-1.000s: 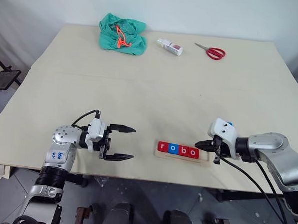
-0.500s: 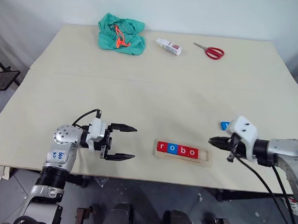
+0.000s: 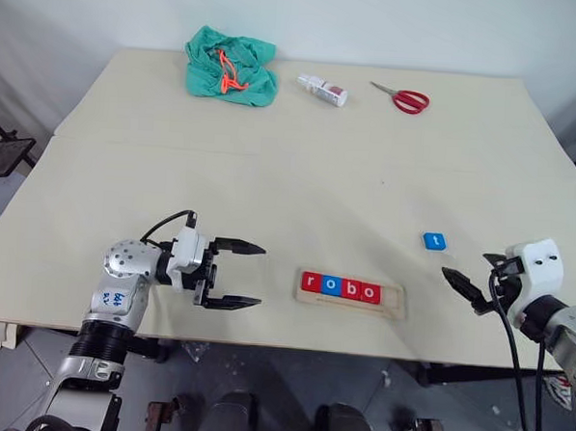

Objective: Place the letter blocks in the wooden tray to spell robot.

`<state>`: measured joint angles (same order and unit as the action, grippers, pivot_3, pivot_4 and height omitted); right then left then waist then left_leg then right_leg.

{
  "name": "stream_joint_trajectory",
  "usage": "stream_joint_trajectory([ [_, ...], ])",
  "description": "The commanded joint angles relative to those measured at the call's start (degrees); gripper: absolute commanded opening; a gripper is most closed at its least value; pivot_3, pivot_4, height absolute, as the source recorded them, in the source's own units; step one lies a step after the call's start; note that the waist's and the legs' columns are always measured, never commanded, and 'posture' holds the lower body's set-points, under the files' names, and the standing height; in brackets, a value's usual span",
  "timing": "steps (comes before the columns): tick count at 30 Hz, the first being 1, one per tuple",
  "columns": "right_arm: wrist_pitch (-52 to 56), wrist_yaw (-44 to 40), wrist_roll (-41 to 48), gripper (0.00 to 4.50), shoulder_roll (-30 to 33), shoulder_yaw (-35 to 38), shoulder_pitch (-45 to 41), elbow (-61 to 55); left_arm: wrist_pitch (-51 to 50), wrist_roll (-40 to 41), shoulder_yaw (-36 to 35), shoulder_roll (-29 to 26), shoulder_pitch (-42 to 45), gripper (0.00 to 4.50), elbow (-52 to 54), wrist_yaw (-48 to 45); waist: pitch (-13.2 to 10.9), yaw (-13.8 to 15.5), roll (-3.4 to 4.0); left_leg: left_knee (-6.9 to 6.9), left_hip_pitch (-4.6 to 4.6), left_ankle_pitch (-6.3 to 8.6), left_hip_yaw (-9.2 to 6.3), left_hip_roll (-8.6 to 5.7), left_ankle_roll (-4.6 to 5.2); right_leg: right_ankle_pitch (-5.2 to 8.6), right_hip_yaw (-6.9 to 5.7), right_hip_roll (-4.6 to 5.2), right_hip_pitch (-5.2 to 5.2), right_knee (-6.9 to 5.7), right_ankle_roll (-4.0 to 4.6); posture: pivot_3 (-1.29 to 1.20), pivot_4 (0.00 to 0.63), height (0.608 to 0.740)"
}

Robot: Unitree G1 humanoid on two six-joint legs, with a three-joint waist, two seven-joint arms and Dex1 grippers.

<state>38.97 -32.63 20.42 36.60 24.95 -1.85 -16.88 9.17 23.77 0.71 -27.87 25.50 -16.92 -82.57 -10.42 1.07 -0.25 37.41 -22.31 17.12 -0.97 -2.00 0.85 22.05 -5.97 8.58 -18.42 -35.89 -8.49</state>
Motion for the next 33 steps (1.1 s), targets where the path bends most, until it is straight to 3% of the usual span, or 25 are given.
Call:
stream_joint_trajectory([
  [1, 1.5, 4.8, 0.8, 4.45, -2.4, 0.4, -2.2, -1.6, 0.1, 0.6, -0.1, 0.0, 0.7, 4.50, 0.0, -0.5, 0.0, 0.1, 0.00, 0.00, 0.00, 0.00, -0.01, 0.00, 0.00, 0.00, 0.00, 0.00, 0.00, 0.00, 0.00, 0.00, 0.150, 0.740],
  [6, 3.3, 11.2, 0.0, 4.45, -8.6, -3.3, -9.0, 1.6, -0.2, 0.7, 0.0, -0.1, 0.5, 4.50, 0.4, -0.6, 0.0, -0.1, 0.00, 0.00, 0.00, 0.00, -0.02, -0.01, 0.00, 0.00, 0.02, 0.00, -0.01, -0.02, 0.00, 0.00, 0.150, 0.740],
  [12, 0.3, 16.7, -4.7, 4.45, -9.8, -6.8, -14.9, 11.7, -0.6, 0.8, -0.1, -0.2, -0.5, 4.50, 1.7, -0.2, 0.0, -0.1, 0.02, -0.05, -0.01, 0.00, -0.05, -0.06, 0.00, 0.00, 0.02, 0.03, -0.06, -0.07, 0.00, 0.00, 0.150, 0.740],
  [24, -1.5, 15.6, -5.0, 4.45, -10.2, -9.5, -15.6, 15.8, -1.1, 1.2, -1.2, -1.4, -2.9, 4.50, 4.0, 1.1, 0.0, -1.2, 0.03, -0.12, 0.00, 0.00, -0.04, -0.03, 0.00, 0.00, 0.01, 0.02, -0.08, -0.08, 0.00, 0.00, 0.150, 0.740],
  [27, -0.5, 15.7, -4.7, 3.85, -11.2, -10.1, -14.9, 15.1, -1.0, 1.0, -1.0, -1.0, -2.8, 4.50, 3.9, 1.5, 0.0, -1.2, 0.03, -0.12, 0.01, 0.00, -0.04, -0.02, 0.00, 0.00, 0.01, 0.02, -0.08, -0.08, 0.00, 0.00, 0.150, 0.740],
  [33, -0.2, 16.4, -4.0, 1.67, -11.8, -9.8, -13.7, 11.1, -0.7, 1.0, -0.8, -0.7, -2.3, 4.50, 3.2, 1.5, 0.0, -1.1, 0.03, -0.11, 0.01, 0.00, -0.06, -0.03, 0.00, 0.00, 0.01, 0.01, -0.07, -0.08, 0.00, 0.00, 0.150, 0.740],
])
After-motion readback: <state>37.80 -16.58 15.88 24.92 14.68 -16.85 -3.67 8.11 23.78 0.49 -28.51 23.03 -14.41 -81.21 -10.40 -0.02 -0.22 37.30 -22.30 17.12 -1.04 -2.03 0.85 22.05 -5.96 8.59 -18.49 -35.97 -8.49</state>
